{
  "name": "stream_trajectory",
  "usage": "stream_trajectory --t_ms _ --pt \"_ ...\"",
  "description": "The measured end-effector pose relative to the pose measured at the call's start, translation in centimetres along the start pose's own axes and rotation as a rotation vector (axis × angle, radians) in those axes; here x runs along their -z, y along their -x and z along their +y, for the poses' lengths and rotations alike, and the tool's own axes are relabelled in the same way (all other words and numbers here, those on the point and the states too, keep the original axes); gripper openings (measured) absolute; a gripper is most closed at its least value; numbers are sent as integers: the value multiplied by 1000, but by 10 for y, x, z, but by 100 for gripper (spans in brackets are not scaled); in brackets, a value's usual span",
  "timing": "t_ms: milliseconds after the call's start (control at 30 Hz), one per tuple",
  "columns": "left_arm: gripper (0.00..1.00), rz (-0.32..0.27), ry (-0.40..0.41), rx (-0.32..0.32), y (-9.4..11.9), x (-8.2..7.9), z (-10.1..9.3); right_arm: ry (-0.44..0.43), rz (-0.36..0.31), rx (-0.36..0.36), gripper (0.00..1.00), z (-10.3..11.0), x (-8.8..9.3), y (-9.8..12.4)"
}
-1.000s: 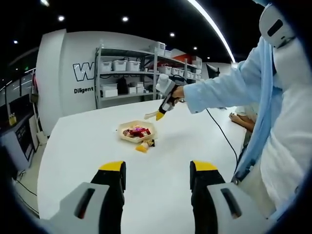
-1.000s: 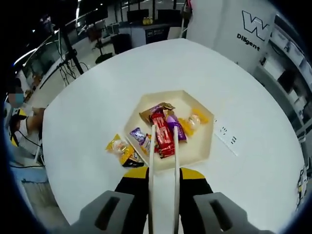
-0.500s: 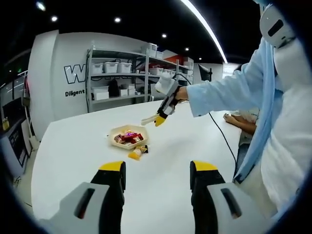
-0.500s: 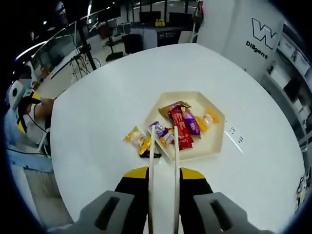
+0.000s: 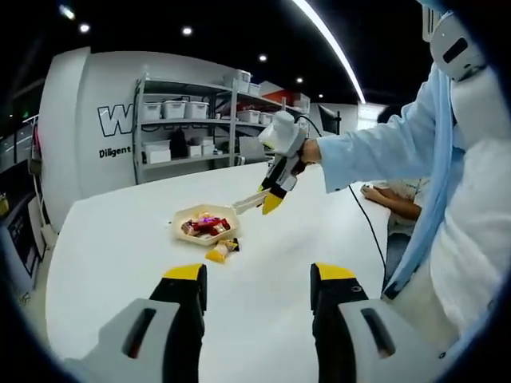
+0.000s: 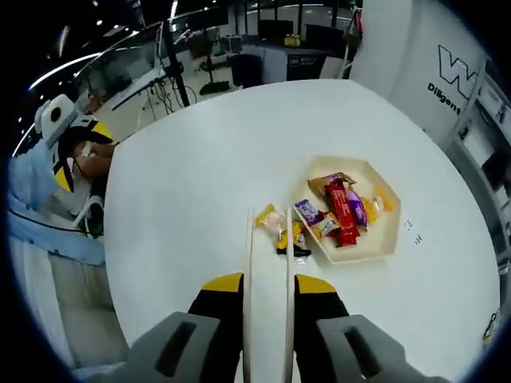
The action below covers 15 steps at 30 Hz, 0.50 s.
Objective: Place the target food into the container with the food tongs after gripping and lifting it, then release it inside without dropping or visibly crushing the food.
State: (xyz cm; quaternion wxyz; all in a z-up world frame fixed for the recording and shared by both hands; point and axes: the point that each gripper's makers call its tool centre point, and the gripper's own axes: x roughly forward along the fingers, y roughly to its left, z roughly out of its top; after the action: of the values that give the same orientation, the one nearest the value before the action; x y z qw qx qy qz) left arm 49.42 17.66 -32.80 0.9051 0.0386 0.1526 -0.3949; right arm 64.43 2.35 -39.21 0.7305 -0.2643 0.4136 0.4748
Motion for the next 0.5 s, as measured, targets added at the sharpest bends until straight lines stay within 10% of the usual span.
stream_trajectory --t_ms 500 --pt "47 -13 -29 112 -33 -4 -5 124 -45 -112 15 82 -13 25"
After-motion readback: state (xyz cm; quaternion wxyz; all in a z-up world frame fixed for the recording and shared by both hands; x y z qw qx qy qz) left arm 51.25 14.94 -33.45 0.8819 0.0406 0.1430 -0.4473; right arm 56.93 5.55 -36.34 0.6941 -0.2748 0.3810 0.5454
